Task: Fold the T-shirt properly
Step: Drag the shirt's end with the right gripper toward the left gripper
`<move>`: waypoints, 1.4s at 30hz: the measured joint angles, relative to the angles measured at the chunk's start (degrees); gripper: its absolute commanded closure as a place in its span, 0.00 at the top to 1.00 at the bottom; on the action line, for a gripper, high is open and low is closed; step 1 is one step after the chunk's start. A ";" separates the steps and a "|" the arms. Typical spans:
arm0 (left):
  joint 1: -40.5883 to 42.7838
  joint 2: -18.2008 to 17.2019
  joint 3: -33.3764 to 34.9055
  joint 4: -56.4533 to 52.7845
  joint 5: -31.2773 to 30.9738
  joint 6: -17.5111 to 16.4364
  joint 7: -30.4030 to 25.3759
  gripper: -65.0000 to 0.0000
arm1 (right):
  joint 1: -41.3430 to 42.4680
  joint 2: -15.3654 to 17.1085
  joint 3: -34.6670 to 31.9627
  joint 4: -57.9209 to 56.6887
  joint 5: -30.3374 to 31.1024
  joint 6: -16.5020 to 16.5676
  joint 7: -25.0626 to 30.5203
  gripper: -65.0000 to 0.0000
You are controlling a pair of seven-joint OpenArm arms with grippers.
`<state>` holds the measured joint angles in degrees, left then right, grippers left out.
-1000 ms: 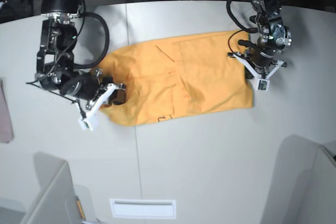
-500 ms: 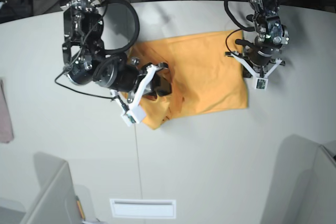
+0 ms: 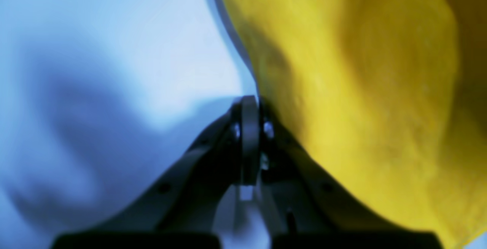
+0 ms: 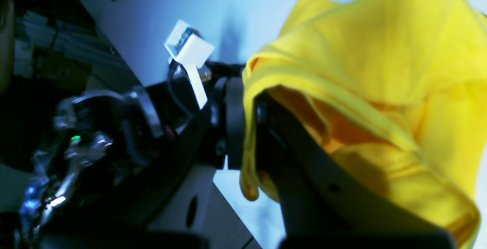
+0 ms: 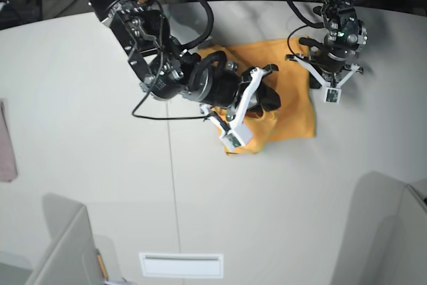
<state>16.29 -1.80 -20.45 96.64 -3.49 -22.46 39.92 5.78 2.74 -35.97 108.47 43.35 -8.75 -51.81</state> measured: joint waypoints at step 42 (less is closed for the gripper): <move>2.08 -4.24 -31.93 8.02 -9.16 -2.45 0.63 0.00 | 8.83 4.61 -12.72 1.62 1.16 -9.64 2.29 0.20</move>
<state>18.37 -6.04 -52.38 104.66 -12.64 -24.91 40.56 14.61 7.35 -48.69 110.08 44.51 -18.39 -49.52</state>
